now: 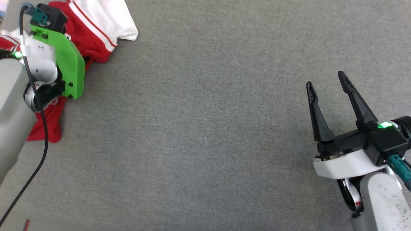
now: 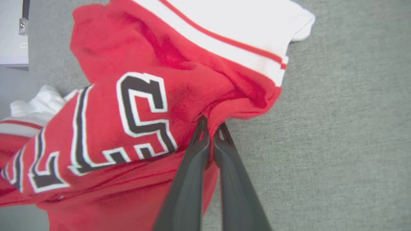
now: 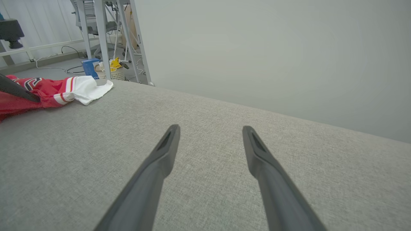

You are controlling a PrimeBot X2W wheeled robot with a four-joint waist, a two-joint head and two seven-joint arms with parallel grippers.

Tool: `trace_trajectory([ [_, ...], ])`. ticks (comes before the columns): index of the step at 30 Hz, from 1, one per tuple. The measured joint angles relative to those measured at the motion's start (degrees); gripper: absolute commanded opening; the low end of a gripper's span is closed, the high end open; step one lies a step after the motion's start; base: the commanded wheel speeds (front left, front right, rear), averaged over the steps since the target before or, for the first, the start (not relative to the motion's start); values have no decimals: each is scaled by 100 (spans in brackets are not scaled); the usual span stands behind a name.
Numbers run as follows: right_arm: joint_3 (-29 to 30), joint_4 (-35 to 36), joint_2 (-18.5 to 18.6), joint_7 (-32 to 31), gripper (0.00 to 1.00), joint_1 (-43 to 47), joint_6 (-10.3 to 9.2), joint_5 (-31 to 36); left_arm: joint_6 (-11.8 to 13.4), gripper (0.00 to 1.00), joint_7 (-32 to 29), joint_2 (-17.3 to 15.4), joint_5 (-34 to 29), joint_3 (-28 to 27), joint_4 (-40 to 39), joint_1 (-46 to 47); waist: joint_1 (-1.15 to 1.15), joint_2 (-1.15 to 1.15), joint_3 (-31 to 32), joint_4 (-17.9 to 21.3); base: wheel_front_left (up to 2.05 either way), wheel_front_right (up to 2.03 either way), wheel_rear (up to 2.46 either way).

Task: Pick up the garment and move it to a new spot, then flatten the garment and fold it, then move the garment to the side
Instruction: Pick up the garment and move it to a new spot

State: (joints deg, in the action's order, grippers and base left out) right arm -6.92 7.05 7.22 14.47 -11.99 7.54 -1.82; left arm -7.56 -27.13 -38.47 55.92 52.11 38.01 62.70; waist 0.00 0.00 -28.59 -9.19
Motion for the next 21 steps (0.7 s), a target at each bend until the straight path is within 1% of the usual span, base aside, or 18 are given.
trace_trajectory([
  [2, 9, -21, -62, 0, 100, 21, 0, -31, -1, 0, 301, -77, -73, 126, -212, 108, 0, 0, 142, -12, 0, 0, 0],
  [6, 22, -69, -159, 0, 100, 60, 0, -63, 0, 0, 683, -191, -80, 299, -646, 342, 0, 0, 421, -36, 0, 0, 0],
  [12, 108, -113, -286, 0, 100, 191, 0, -101, 0, 0, 1085, -147, -165, 661, -1393, 582, 0, 0, 839, -47, 0, 0, 0],
  [14, 131, -112, -319, 0, 100, 201, 0, -103, 0, 0, 1178, -112, -311, 755, -1564, 666, 0, 0, 941, -18, 0, 0, 0],
  [17, 179, -108, -359, 0, 100, 215, 0, -127, 0, 0, 1314, 60, -382, 825, -1801, 756, 0, 0, 1037, 97, 0, 0, 0],
  [21, 316, -100, -390, 0, 100, 236, 0, -153, 0, 0, 1433, 515, -505, 982, -1990, 890, 0, 0, 1100, 337, 0, 0, 0],
])
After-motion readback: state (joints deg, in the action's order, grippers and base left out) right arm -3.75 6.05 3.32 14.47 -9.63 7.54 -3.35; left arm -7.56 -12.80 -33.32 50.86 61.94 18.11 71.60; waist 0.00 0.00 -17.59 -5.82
